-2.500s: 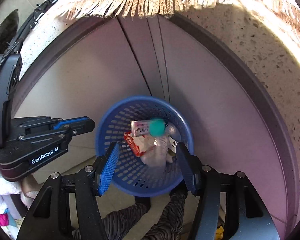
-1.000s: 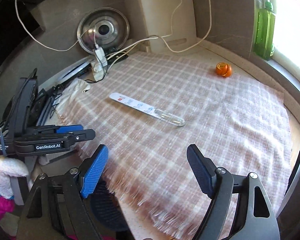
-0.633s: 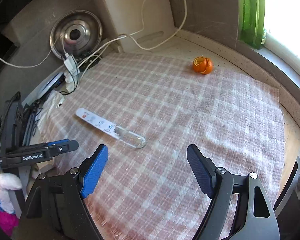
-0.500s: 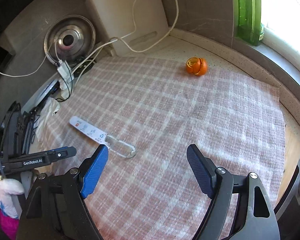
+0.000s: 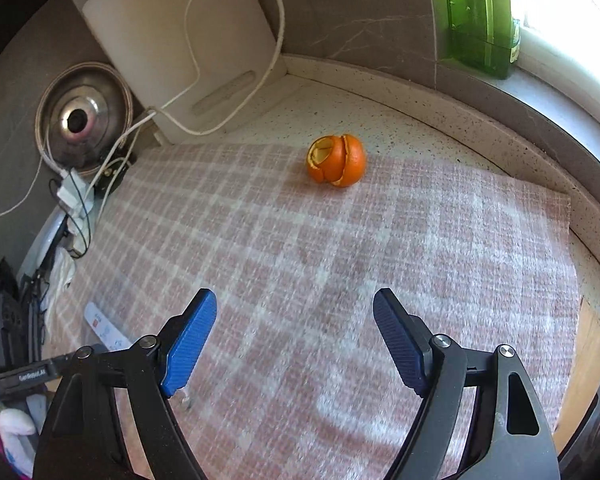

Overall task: Collect trash
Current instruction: 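Move both tools back up over the cloth toward the white plastic strip, then grasp the white plastic strip with the left tool while the right tool grasps the orange peel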

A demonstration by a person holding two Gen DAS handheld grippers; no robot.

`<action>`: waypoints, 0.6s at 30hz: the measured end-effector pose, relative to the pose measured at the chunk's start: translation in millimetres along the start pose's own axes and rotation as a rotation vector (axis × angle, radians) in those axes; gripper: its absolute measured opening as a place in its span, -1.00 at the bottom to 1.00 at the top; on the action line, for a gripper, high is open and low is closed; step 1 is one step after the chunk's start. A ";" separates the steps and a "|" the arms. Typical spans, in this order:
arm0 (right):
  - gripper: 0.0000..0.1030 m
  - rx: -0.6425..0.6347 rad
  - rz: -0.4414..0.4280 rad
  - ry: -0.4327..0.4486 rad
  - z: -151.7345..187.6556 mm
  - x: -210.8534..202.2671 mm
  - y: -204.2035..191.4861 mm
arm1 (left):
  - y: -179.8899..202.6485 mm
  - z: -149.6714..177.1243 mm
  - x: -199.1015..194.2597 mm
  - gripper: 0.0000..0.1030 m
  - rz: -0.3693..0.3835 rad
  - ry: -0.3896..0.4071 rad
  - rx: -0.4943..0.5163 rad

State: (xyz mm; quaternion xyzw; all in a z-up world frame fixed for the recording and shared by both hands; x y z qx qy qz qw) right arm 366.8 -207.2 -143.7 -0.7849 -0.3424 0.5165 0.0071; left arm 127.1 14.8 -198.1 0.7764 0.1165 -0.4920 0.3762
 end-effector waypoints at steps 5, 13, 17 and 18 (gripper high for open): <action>0.56 0.036 -0.023 0.007 -29.4 18.9 16.6 | -4.9 -5.9 5.7 0.12 -0.013 -0.010 -0.034; 0.47 0.087 -0.004 0.004 -59.5 54.0 33.0 | -5.3 -16.0 13.0 0.12 -0.012 0.010 -0.074; 0.35 0.122 -0.008 0.004 -71.1 65.8 40.3 | -1.3 -21.5 17.1 0.12 -0.024 0.013 -0.071; 0.35 0.127 -0.016 0.006 -73.8 67.8 40.7 | -0.2 -22.4 18.0 0.12 -0.028 0.013 -0.067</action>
Point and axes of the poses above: each gripper's, at about its wrist camera, not at the fingertips, and x roughly the way its jaws point, y to its right, z to its underside, the point moved 3 cm from there along x, roughly the way its jaws point, and after that the axes turned 1 degree about -y, right-handed, at the moved point
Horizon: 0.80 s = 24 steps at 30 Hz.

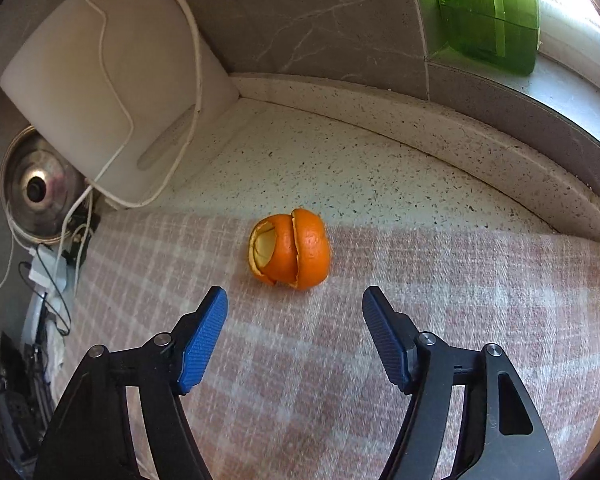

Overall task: Collect trash
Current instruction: 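Grasp the white plastic strip with the left tool while the right tool grasps the orange peel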

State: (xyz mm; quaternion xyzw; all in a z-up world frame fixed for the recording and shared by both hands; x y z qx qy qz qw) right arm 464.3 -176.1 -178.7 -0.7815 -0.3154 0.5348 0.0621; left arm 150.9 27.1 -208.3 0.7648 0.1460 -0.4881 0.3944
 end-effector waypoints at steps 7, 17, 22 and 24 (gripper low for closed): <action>0.22 0.003 0.016 -0.016 -11.5 16.8 3.9 | 7.3 -9.2 5.8 0.12 -0.021 0.004 0.015; -0.57 0.001 -0.041 -0.035 -11.3 27.4 2.7 | 18.1 -23.2 13.6 0.12 -0.040 0.028 0.065; -0.60 -0.010 -0.040 -0.031 -7.6 25.1 0.6 | 32.0 -24.4 22.1 -0.20 -0.038 0.029 0.119; -0.61 -0.009 -0.042 -0.029 -4.5 22.2 0.4 | 36.1 -25.1 25.6 -0.41 -0.031 0.030 0.134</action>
Point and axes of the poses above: each gripper's, at about its wrist camera, not at the fingertips, and x roughly the way its jaws point, y to its right, z to its underside, the point moved 3 cm from there along x, roughly the way its jaws point, and after that the axes turned 1 degree about -y, right-handed, at the moved point
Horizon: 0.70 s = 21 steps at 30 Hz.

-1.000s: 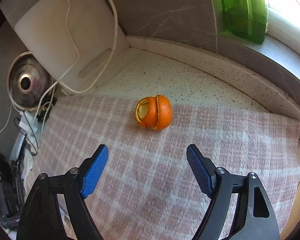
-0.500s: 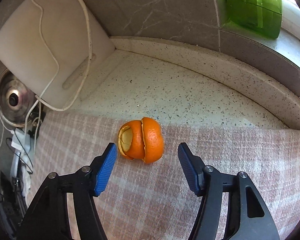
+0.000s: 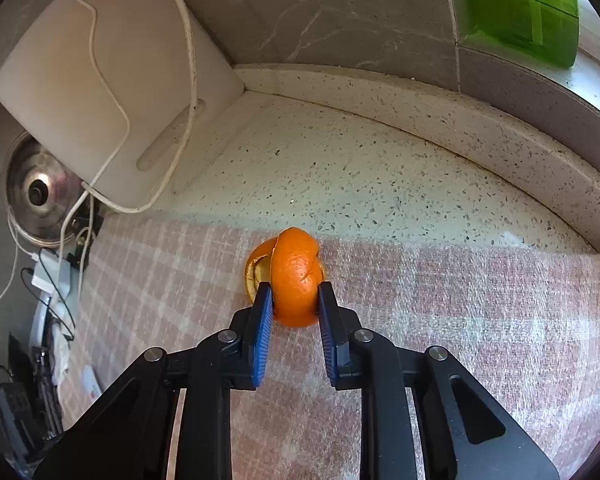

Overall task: Collect trash
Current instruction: 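Grasp the white plastic strip with the left tool while the right tool grasps the orange peel, then carry the white strip and orange peel down over the blue wastebasket with both tools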

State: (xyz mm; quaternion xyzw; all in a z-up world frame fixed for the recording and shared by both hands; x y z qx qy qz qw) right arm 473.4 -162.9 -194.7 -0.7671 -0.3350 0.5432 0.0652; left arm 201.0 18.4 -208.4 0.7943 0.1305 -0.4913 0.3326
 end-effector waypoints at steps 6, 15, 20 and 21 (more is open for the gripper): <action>-0.62 -0.021 -0.009 0.008 10.3 -9.4 -8.1 | 5.9 -3.4 7.8 -0.73 0.048 -0.001 -0.007; -0.63 -0.059 -0.005 0.000 22.4 -13.1 -18.7 | 27.6 -19.7 27.9 -0.72 -0.008 -0.011 0.017; -0.63 -0.045 -0.020 0.007 26.6 -17.3 -21.9 | 32.7 -22.3 30.3 -0.83 0.029 -0.007 0.011; -0.63 -0.044 -0.025 0.009 27.5 -19.4 -23.1 | 33.0 -21.5 28.9 -0.85 0.036 -0.004 0.010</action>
Point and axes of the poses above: each gripper's, at about its wrist camera, not at the fingertips, and x roughly the way its jaws point, y to its right, z to its underside, the point moved 3 cm from there along x, roughly the way its jaws point, and after that the axes turned 1 degree about -y, right-handed, at the moved point
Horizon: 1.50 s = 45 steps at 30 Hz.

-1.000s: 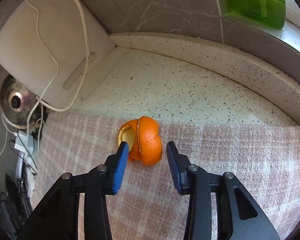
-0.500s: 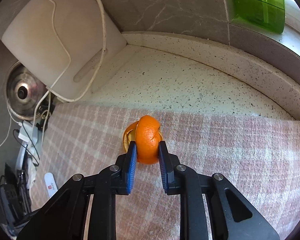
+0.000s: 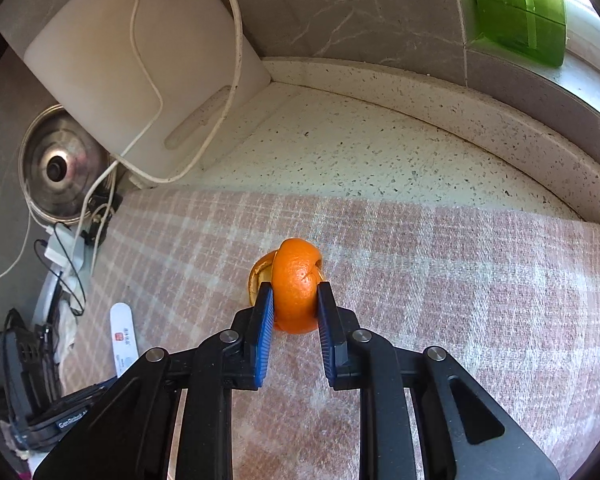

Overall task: Collect trash
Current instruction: 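Carry the white strip and orange peel down over the blue wastebasket with both tools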

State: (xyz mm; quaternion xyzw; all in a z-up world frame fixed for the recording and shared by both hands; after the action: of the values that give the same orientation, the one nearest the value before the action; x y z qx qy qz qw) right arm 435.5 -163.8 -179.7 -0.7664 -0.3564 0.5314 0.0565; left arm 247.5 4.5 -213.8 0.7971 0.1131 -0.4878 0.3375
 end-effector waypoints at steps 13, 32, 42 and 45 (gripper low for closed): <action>-0.63 -0.034 -0.090 0.022 36.5 -48.6 -42.0 | -5.9 17.9 -63.3 -0.89 0.038 0.076 0.083; -0.64 -0.165 -0.142 -0.037 162.0 -99.2 -144.5 | -61.6 102.0 -142.0 -0.89 0.025 0.095 0.173; -0.64 -0.140 -0.159 -0.066 222.0 -107.5 -174.7 | -96.6 147.2 -176.0 -0.89 0.028 0.090 0.189; -0.64 -0.143 -0.160 -0.078 240.3 -109.1 -184.0 | -107.1 160.0 -183.2 -0.89 0.027 0.084 0.191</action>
State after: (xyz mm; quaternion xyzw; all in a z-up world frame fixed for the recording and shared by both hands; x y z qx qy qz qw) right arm 120.8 -164.1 -112.6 -0.7163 -0.4553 0.5279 0.0297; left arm -10.6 8.0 -150.5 0.8467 0.0696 -0.4581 0.2615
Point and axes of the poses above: each gripper's, at about its wrist camera, not at the fingertips, and x roughly the way its jaws point, y to its right, z to its underside, the point moved 3 cm from there along x, roughly the way its jaws point, and after that the axes turned 1 degree about -y, right-handed, at the moved point
